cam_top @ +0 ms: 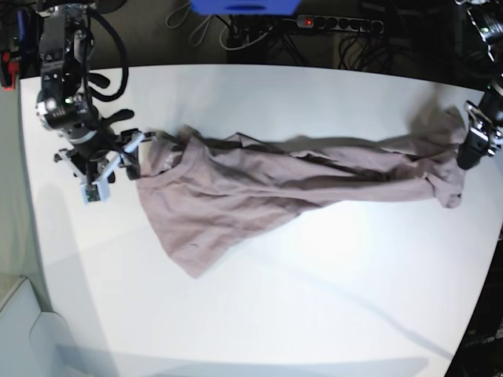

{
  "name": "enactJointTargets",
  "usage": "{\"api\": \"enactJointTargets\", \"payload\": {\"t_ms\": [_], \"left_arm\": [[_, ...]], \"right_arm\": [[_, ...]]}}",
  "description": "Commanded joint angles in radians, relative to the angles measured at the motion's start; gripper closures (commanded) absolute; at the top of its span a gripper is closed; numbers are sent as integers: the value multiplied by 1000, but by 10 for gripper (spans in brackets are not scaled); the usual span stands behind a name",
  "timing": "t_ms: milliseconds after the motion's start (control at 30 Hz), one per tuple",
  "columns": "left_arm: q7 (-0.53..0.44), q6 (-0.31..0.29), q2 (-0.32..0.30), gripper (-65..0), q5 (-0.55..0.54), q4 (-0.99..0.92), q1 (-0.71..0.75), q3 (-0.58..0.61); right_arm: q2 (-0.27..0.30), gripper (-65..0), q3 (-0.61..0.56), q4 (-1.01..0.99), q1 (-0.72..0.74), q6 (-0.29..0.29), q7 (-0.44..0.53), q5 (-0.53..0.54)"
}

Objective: Layout the t-shirt on the table in an organized manner, then fold the t-shirt properly
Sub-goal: 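Hold the shirt end with the left gripper, stretching it lengthwise, then lift the shirt with both grippers and swing it up off the table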

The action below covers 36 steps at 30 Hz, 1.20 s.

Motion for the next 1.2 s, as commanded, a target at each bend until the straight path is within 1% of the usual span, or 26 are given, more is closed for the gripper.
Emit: {"api": "enactJointTargets", "payload": {"t_ms": [0,67,167,300,433,500,567,700,767,867,1033,1167], "left_arm": [[24,17,-22,-4,-84,21,11,-5],[60,17,-8,-4,-84,41,56,-5],[96,17,48,-4,-84,91,113,-1],[119,17,93,-4,-84,142,174,88],[123,17,134,-4,-84,151,186,147],[157,17,153,-4,-84,144,185,145],[189,17,171,-4,-57,142,178,142],[197,17,176,-4,-18,142,177,144],[197,17,176,-4,-19,141,172,142],[197,17,171,-4,-19,141,155,142],[197,17,166,-4,-19,141,155,142],[197,17,165,-4,-18,141,142,142]], "right_arm": [[9,-294,3,16,5,-3,16,3],[7,-294,-2,16,22,-3,16,3],[6,-294,-3,15,34,-3,16,3],[4,-294,-3,15,46,-3,16,4],[4,-298,-19,15,63,-3,14,4],[4,-323,-25,15,65,-3,14,4],[4,-371,-25,15,65,-3,14,4],[6,-483,-48,13,66,-3,14,4],[6,-512,-54,-5,83,-3,16,4],[4,-514,-54,-84,132,-3,16,4],[3,-514,-75,-300,267,-3,24,4],[1,-514,-88,-429,376,-3,25,4]]}}
